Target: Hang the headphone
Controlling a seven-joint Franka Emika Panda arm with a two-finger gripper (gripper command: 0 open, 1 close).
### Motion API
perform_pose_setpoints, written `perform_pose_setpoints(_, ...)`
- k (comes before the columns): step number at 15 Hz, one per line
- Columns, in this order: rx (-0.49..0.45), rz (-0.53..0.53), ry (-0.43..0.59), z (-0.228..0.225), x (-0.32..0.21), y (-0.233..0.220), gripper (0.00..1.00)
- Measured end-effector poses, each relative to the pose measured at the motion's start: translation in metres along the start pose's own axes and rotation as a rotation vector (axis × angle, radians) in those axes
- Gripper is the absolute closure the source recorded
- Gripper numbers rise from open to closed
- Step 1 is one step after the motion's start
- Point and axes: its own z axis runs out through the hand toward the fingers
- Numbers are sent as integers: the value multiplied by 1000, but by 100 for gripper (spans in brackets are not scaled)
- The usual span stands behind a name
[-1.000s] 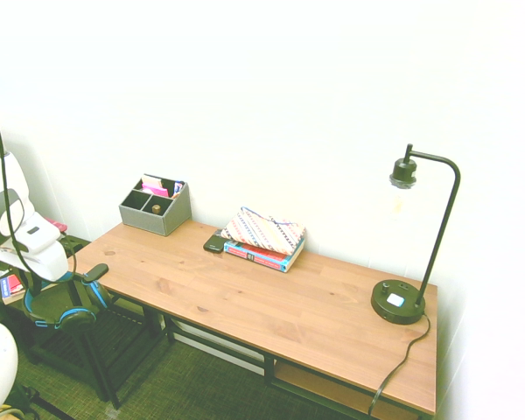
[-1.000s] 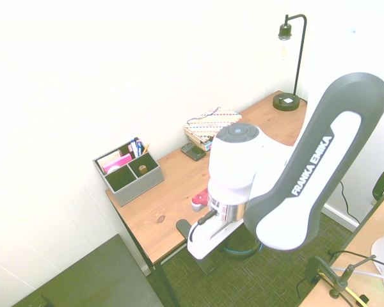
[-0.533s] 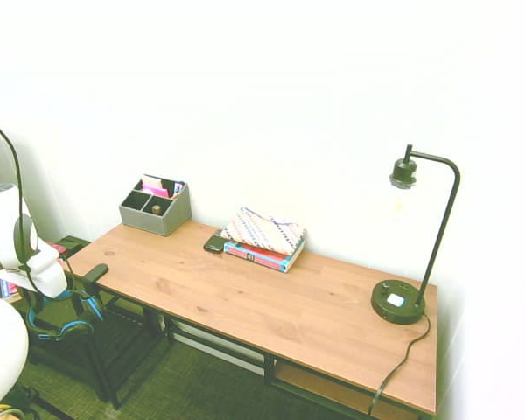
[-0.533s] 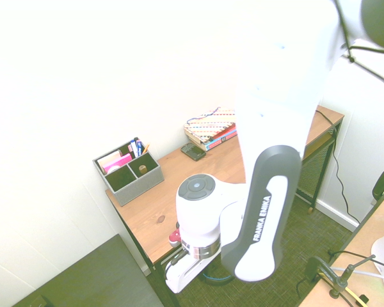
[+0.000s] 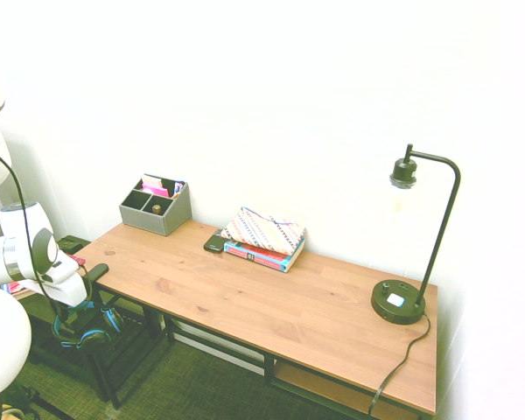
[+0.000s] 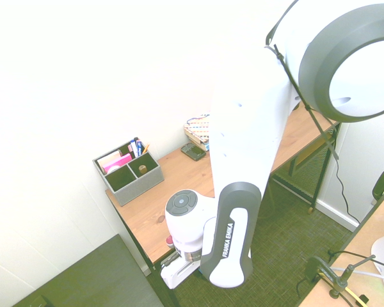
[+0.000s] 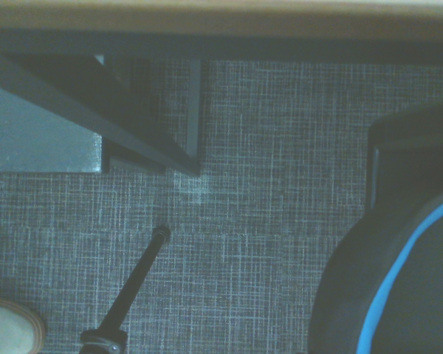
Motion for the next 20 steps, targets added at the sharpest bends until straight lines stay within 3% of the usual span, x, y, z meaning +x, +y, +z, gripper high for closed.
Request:
perform_pose_setpoints(8,8,21,-1,-3,4,-2,0)
perform_pose_setpoints(12,27,4,-16,-48,23,-4,0)
perform_pose_setpoints(16,-38,-157,-72,-122,90,33,0)
perform_pose_setpoints(20,-2,-181,-70,-196,205,99,0)
